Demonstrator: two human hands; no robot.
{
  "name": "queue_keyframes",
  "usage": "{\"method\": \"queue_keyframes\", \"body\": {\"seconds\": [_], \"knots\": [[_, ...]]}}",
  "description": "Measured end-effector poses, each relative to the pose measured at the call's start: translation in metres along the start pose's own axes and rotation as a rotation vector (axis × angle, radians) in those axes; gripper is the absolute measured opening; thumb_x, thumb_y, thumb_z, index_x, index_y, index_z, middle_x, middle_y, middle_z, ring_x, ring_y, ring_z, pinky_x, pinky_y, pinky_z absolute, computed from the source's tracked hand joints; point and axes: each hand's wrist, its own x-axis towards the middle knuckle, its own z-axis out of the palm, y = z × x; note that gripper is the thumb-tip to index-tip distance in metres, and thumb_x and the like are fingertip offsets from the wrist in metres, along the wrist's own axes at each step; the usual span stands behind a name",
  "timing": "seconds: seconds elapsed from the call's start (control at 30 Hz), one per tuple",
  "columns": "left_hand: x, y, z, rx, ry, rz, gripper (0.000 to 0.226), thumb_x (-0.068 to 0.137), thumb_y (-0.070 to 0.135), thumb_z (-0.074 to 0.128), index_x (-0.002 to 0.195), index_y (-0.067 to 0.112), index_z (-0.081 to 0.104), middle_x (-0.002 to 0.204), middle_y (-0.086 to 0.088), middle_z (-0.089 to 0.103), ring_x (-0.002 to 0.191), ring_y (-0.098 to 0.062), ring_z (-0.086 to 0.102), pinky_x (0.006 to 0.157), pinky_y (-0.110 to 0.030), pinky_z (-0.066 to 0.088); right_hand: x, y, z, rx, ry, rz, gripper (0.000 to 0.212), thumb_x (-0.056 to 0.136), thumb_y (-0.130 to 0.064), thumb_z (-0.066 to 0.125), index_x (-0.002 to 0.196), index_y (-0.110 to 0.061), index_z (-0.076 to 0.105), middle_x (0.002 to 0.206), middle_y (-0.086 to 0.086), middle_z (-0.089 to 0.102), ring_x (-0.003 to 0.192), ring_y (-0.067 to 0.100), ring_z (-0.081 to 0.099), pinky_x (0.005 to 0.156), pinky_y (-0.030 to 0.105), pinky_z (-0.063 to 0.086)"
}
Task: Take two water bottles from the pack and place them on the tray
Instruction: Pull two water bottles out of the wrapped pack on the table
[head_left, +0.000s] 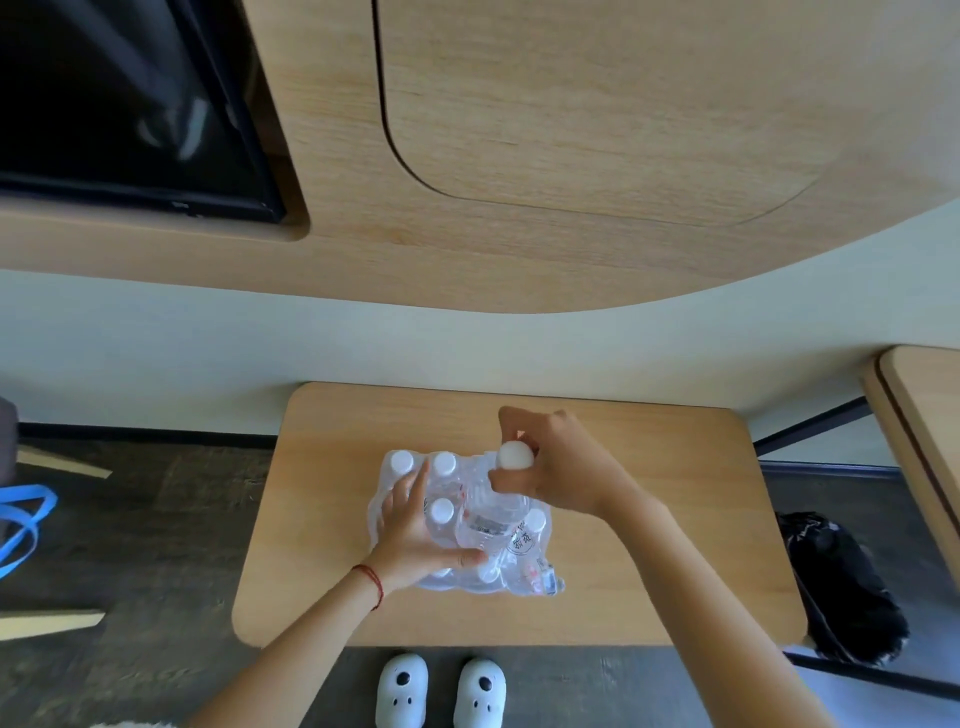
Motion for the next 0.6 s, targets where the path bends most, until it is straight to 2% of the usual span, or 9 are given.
{"method": "queue_keyframes", "body": {"seconds": [0.07,0.17,0.27,0.33,0.4,0.47,0.5,0.53,0.6], "knots": [[-0.013,0.022,-0.015,-0.32,-0.159,0.194,0.119,0.041,0.058,0.085,0.137,0.052,0.014,0.154,0.013,0.021,0.14,-0.002,0.02,0.116,-0.037,0.025,0.0,-0.022,-0.018,0.069,-0.022,-0.035,0.038,0.065,-0.016,0.075,0.06,-0.024,0.038,0.045,-0.007,0.038,0.043,0.009,0.034,0.039,0.013,0.029],[-0.031,0.043,-0.028,-0.472,-0.213,0.287,0.093,0.045,0.047,0.089,0.126,0.043,0.043,0.121,0.019,0.063,0.118,-0.003,0.055,0.093,-0.023,0.05,0.004,-0.041,-0.022,0.218,-0.038,-0.059,0.04,0.069,-0.014,0.074,0.058,-0.022,0.036,0.044,-0.006,0.037,0.042,0.008,0.028,0.039,0.011,0.023],[-0.04,0.048,-0.032,-0.533,-0.074,0.318,0.066,0.052,0.036,0.088,0.11,0.03,0.057,0.099,0.012,0.073,0.098,-0.011,0.067,0.079,-0.023,0.054,0.005,-0.043,-0.009,0.451,-0.033,-0.032,0.035,0.074,-0.018,0.074,0.06,-0.024,0.042,0.043,-0.01,0.041,0.043,0.008,0.031,0.041,0.014,0.025],[-0.044,0.039,-0.037,-0.571,-0.022,0.326,0.057,0.056,0.025,0.082,0.107,0.022,0.058,0.093,0.009,0.073,0.092,-0.011,0.068,0.078,-0.024,0.055,0.004,-0.03,0.01,0.665,-0.064,-0.013,0.019,0.081,-0.031,0.069,0.073,-0.022,0.054,0.049,-0.011,0.052,0.05,0.012,0.04,0.046,0.015,0.033],[-0.048,0.024,-0.042,-0.624,0.012,0.281,0.055,0.052,0.023,0.08,0.103,0.02,0.059,0.087,0.007,0.073,0.085,-0.009,0.067,0.075,-0.023,0.057,0.004,-0.004,0.041,0.768,-0.027,0.106,0.023,0.09,-0.032,0.057,0.091,-0.009,0.059,0.063,-0.009,0.06,0.061,0.013,0.051,0.058,0.019,0.046],[-0.051,0.009,-0.048,-0.663,0.036,0.231,0.056,0.048,0.023,0.081,0.1,0.017,0.061,0.084,0.005,0.074,0.081,-0.009,0.068,0.072,-0.021,0.058,0.01,0.03,0.082,0.586,-0.005,0.3,0.021,0.093,-0.016,0.054,0.108,-0.002,0.059,0.089,0.003,0.069,0.08,0.017,0.059,0.079,0.029,0.052],[-0.052,0.004,-0.05,-0.668,0.044,0.216,0.057,0.048,0.023,0.081,0.1,0.016,0.061,0.084,0.004,0.075,0.081,-0.009,0.069,0.071,-0.02,0.058,0.012,0.046,0.103,0.417,-0.069,0.378,0.027,0.091,-0.008,0.056,0.117,-0.003,0.057,0.109,0.01,0.067,0.095,0.021,0.06,0.091,0.033,0.05],[-0.052,0.0,-0.052,-0.665,0.049,0.209,0.058,0.048,0.023,0.081,0.102,0.015,0.06,0.085,0.003,0.075,0.082,-0.009,0.069,0.071,-0.02,0.058,0.014,0.058,0.124,0.268,-0.16,0.405,0.039,0.088,-0.005,0.059,0.126,-0.006,0.053,0.127,0.011,0.06,0.112,0.022,0.056,0.102,0.034,0.043],[-0.051,-0.005,-0.056,-0.653,0.059,0.204,0.059,0.049,0.023,0.081,0.104,0.013,0.06,0.088,0.004,0.075,0.083,-0.011,0.07,0.071,-0.02,0.058,0.02,0.071,0.16,0.166,-0.224,0.36,0.054,0.083,-0.007,0.065,0.134,-0.011,0.047,0.141,0.006,0.047,0.129,0.02,0.045,0.108,0.026,0.032]]}}
